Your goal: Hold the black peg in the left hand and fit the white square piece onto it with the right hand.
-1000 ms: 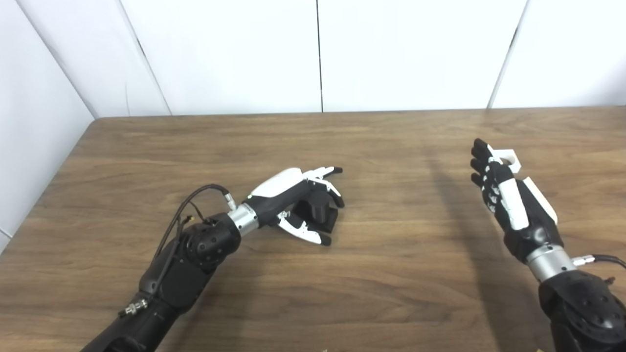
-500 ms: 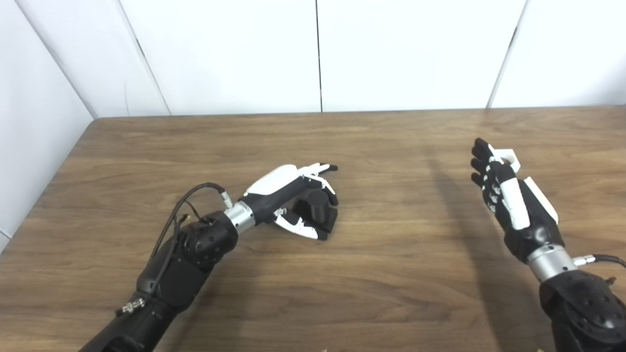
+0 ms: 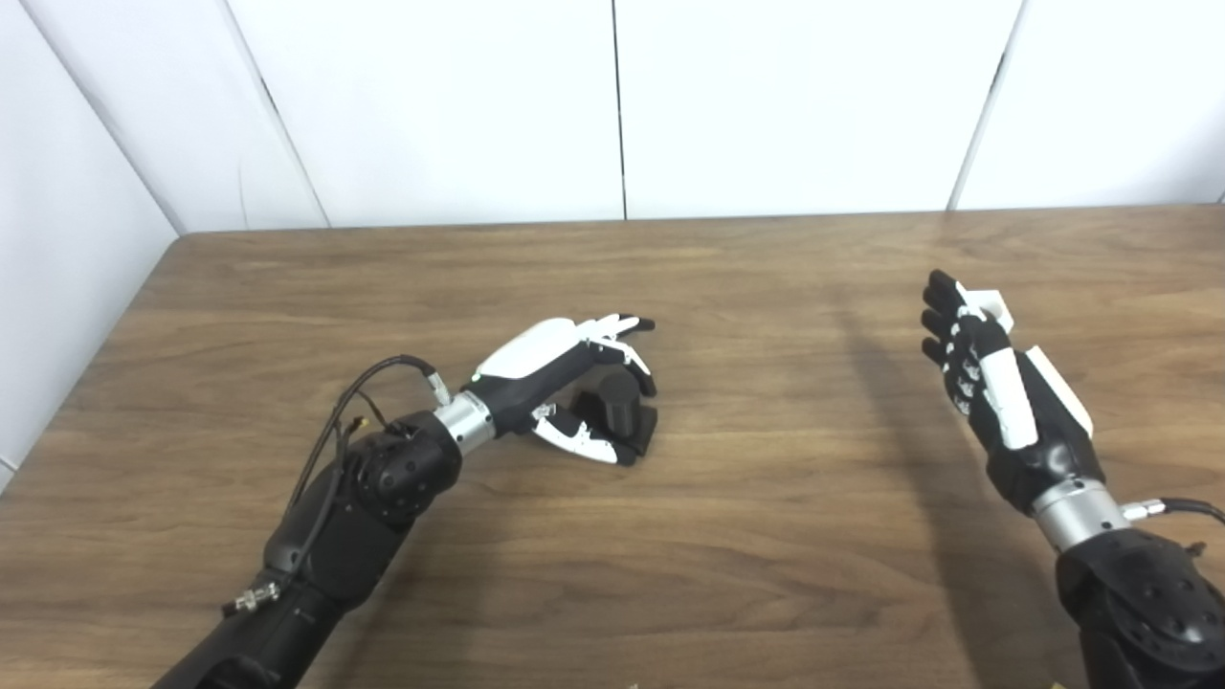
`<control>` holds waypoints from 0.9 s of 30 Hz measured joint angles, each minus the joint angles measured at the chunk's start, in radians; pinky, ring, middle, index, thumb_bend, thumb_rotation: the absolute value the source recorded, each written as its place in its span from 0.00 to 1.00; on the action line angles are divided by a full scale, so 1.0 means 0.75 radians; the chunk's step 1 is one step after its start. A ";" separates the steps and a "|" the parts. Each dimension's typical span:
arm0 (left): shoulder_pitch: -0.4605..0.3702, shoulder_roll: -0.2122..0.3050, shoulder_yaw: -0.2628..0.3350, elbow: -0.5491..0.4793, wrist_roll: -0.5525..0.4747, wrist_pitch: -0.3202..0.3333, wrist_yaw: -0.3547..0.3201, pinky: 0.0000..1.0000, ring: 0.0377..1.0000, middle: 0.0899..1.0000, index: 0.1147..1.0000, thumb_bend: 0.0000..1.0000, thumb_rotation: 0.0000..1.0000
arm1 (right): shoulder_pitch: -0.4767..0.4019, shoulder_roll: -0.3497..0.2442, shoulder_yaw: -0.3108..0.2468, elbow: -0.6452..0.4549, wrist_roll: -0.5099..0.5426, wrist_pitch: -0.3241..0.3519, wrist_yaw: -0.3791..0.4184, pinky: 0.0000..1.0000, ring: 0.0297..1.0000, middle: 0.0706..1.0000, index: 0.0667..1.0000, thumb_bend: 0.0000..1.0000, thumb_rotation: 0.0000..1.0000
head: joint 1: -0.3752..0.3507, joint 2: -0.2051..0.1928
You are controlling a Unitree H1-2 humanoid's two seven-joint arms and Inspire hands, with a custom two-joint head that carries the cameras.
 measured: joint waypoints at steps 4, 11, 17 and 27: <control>-0.003 0.002 -0.001 -0.001 0.013 0.002 0.005 0.98 1.00 0.97 0.57 0.71 0.10 | 0.000 0.000 -0.003 0.000 0.001 0.002 0.000 1.00 1.00 1.00 1.00 0.89 1.00 | 0.002 0.004; -0.014 0.004 -0.004 -0.002 0.057 0.003 0.019 0.98 1.00 0.96 0.55 0.75 0.12 | 0.000 -0.002 -0.006 0.000 0.001 0.002 0.000 1.00 1.00 1.00 1.00 0.90 1.00 | 0.004 0.008; -0.014 0.006 -0.004 0.000 0.073 0.006 0.024 0.97 1.00 0.96 0.53 0.75 0.14 | 0.000 -0.003 -0.010 0.000 0.000 0.005 0.000 1.00 1.00 1.00 1.00 0.91 1.00 | 0.004 0.010; -0.016 0.007 -0.004 -0.003 0.083 0.014 0.026 0.98 1.00 0.95 0.43 0.52 0.08 | -0.003 -0.003 -0.012 0.000 0.001 0.011 0.000 1.00 1.00 1.00 1.00 0.91 1.00 | 0.006 0.016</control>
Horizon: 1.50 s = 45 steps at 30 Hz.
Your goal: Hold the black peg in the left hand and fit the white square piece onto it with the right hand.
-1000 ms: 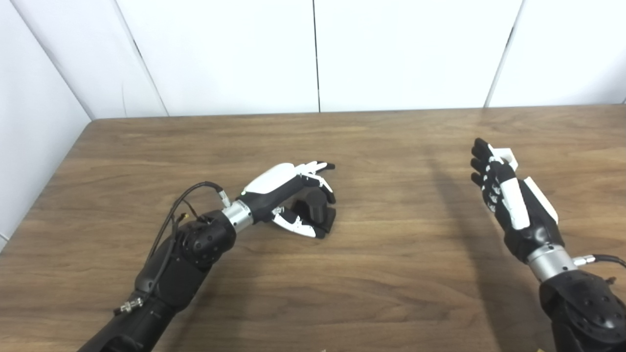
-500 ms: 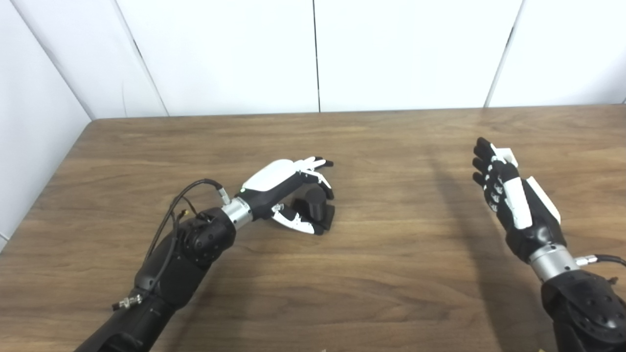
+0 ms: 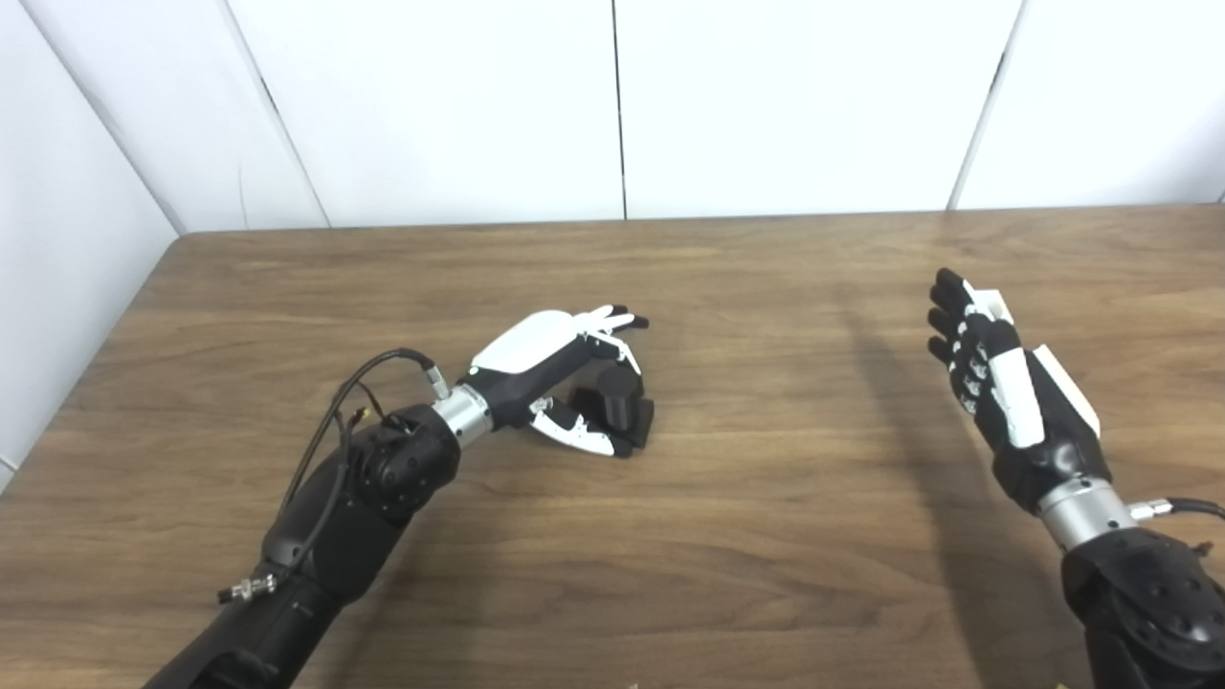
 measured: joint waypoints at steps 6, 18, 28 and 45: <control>-0.002 0.000 0.000 0.000 0.000 0.002 0.000 0.97 1.00 0.95 0.43 0.52 0.07 | 0.000 -0.003 -0.001 -0.006 -0.008 0.004 0.000 1.00 1.00 1.00 1.00 0.89 1.00 | -0.004 0.000; -0.002 0.000 -0.005 0.003 0.002 0.008 0.020 0.97 1.00 0.94 0.43 0.52 0.07 | -0.048 -0.023 -0.106 -0.001 -0.081 -0.124 -0.085 0.76 0.85 0.88 0.86 0.65 0.58 | -0.041 -0.002; -0.002 0.001 -0.009 0.005 0.002 0.008 0.029 0.99 1.00 0.95 0.43 0.52 0.07 | -0.198 -0.356 -0.024 0.047 -0.496 -0.156 -0.066 0.78 0.91 0.93 0.88 0.64 0.61 | -0.057 -0.002; -0.002 0.002 -0.013 0.007 0.002 0.009 0.040 0.98 1.00 0.95 0.43 0.52 0.07 | -0.424 -0.728 0.258 0.333 -0.904 -0.270 0.248 0.84 0.94 0.93 0.79 0.82 0.48 | -0.080 -0.008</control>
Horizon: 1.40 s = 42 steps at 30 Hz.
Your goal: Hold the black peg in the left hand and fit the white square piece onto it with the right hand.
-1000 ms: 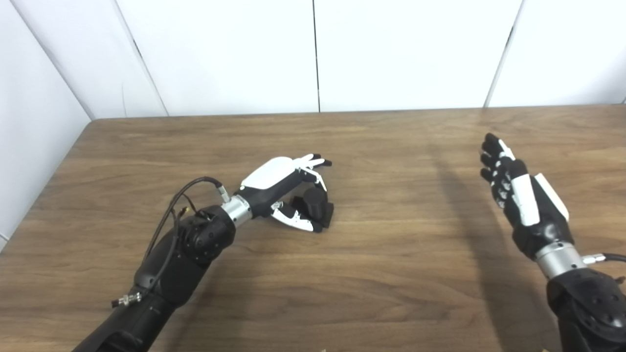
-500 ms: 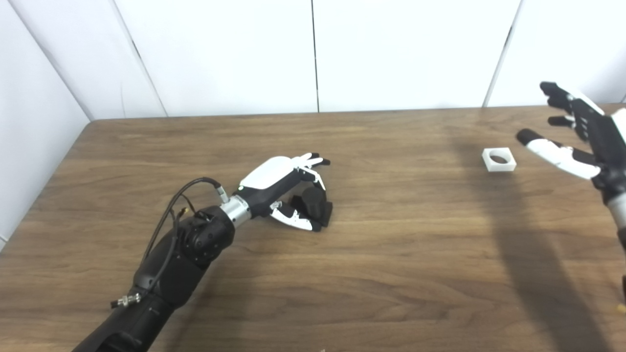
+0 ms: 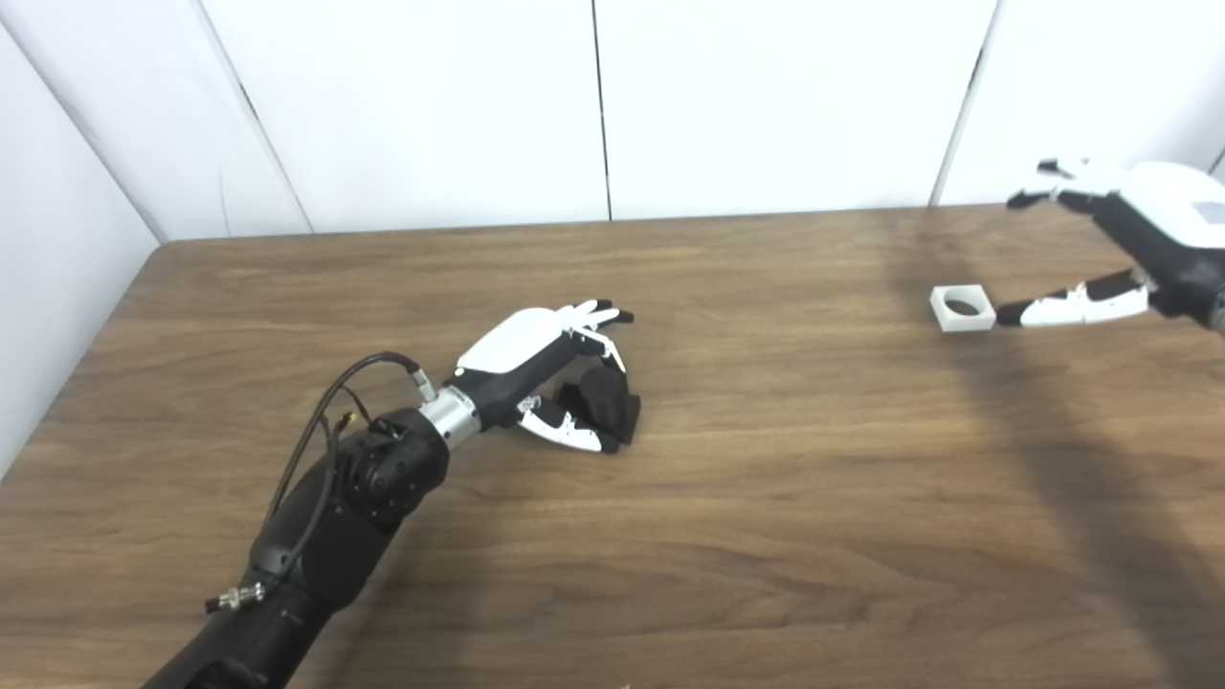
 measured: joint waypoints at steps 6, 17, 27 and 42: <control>0.001 0.001 0.001 0.000 0.000 0.000 0.001 0.99 1.00 0.95 0.43 0.52 0.07 | -0.049 0.000 0.047 0.081 -0.042 -0.018 0.048 0.91 0.98 0.95 0.82 0.81 0.53 | 0.000 -0.002; 0.001 0.001 -0.001 0.001 -0.001 -0.001 0.006 0.98 1.00 0.95 0.43 0.52 0.07 | -0.173 0.033 0.137 0.226 -0.081 -0.005 0.214 0.98 1.00 0.99 0.87 0.88 0.52 | 0.006 -0.006; 0.002 0.002 -0.001 0.001 -0.001 -0.001 0.009 0.98 1.00 0.95 0.43 0.52 0.07 | -0.209 0.053 0.176 0.339 -0.100 0.002 0.244 1.00 1.00 1.00 0.90 0.89 0.46 | 0.008 -0.010; 0.004 0.004 -0.002 0.000 -0.002 -0.001 0.013 0.99 1.00 0.95 0.43 0.52 0.07 | -0.264 0.077 0.224 0.471 -0.127 -0.006 0.246 1.00 1.00 1.00 0.91 0.86 0.50 | 0.014 -0.022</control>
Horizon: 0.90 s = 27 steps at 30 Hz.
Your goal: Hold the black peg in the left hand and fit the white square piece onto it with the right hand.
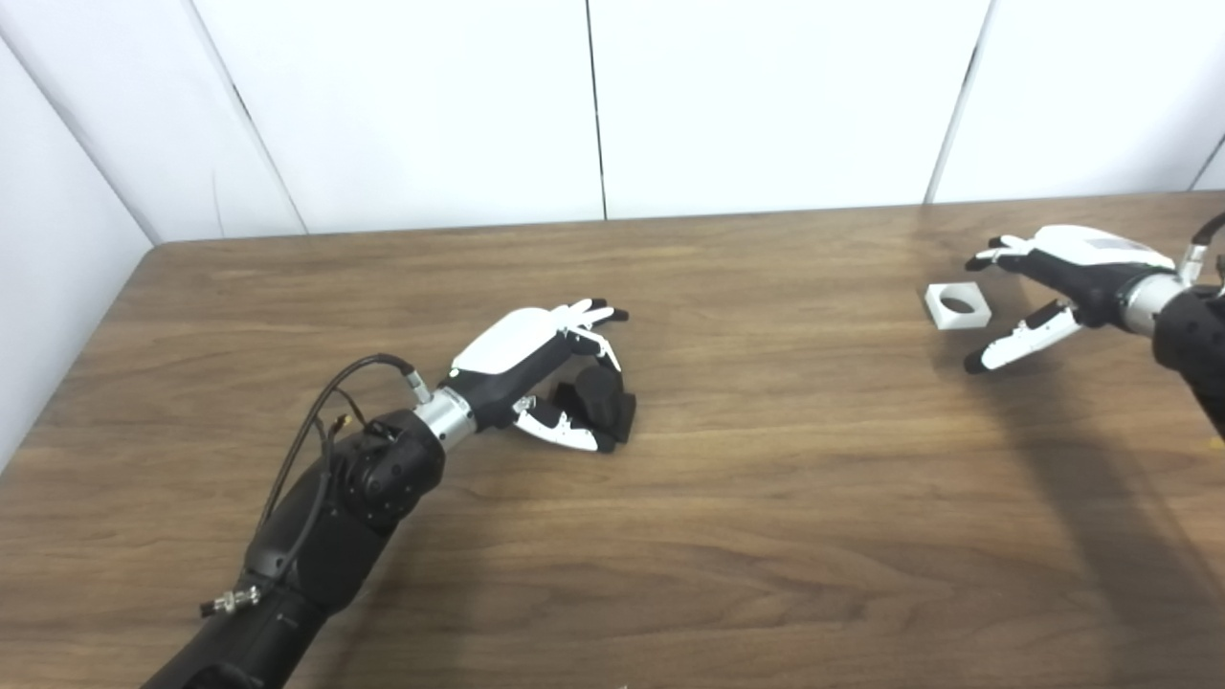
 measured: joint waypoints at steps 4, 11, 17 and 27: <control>0.002 0.001 -0.001 -0.001 0.000 0.000 0.005 0.98 1.00 0.95 0.43 0.52 0.07 | -0.008 0.001 0.016 0.015 -0.015 -0.001 -0.001 1.00 1.00 1.00 0.91 0.85 0.51 | 0.004 -0.002; 0.005 0.005 -0.001 -0.005 0.000 0.000 0.006 0.98 1.00 0.95 0.43 0.52 0.07 | -0.033 0.007 0.036 0.074 -0.030 -0.003 -0.017 1.00 1.00 1.00 0.91 0.82 0.50 | 0.004 0.000; 0.006 0.006 -0.001 -0.009 0.000 0.000 0.005 0.98 1.00 0.95 0.43 0.52 0.07 | -0.066 0.019 0.062 0.108 -0.037 -0.012 -0.020 1.00 1.00 0.99 0.90 0.81 0.50 | 0.006 -0.002; 0.013 0.006 0.000 -0.019 0.000 0.009 0.005 0.98 1.00 0.95 0.43 0.52 0.07 | -0.079 0.031 0.064 0.194 -0.033 -0.026 -0.046 1.00 1.00 0.99 0.89 0.78 0.46 | 0.020 0.002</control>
